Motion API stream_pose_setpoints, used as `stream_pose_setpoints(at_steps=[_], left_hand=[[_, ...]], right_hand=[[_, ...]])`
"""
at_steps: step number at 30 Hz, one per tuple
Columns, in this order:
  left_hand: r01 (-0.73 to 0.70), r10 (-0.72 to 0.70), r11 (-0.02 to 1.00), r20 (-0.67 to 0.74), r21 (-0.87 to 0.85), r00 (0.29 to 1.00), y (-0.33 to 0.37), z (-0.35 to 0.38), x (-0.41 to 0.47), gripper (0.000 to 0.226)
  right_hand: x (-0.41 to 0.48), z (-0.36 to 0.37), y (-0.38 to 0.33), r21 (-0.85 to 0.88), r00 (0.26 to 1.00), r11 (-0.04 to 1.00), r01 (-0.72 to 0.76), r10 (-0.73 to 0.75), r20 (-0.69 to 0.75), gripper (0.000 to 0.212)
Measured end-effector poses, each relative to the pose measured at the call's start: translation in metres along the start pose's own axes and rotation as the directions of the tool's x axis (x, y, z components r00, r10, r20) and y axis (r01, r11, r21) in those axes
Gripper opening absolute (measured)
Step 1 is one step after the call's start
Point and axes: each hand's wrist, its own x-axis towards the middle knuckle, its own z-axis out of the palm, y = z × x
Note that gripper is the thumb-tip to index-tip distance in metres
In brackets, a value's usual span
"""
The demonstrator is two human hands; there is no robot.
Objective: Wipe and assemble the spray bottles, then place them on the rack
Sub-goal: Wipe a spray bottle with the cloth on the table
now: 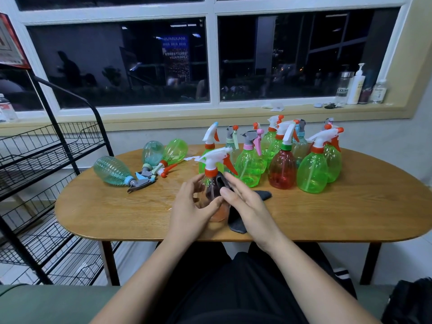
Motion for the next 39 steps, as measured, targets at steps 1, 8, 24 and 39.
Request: stream_pose_setpoints(at_steps=[1,8,24,39], left_hand=[[0.016,-0.016,1.000,-0.001,-0.017,1.000,0.001,0.000,0.000,0.073],[0.034,-0.034,0.999,0.028,0.003,0.999,0.007,-0.001,-0.001,0.068],[0.071,-0.070,0.996,0.016,-0.050,0.997,0.007,0.000,-0.002,0.069],[0.163,-0.157,0.978,0.053,-0.130,0.986,0.007,-0.004,0.007,0.080]], right_hand=[[0.000,0.000,0.002,-0.034,1.000,0.999,-0.028,0.028,0.001,0.058],[0.002,0.002,-0.001,-0.160,0.999,0.986,-0.042,0.045,0.019,0.015],[0.003,0.001,-0.002,-0.100,0.999,0.994,0.035,-0.035,0.000,0.040],[0.006,-0.012,0.012,0.020,0.985,0.987,-0.158,0.159,-0.073,0.068]])
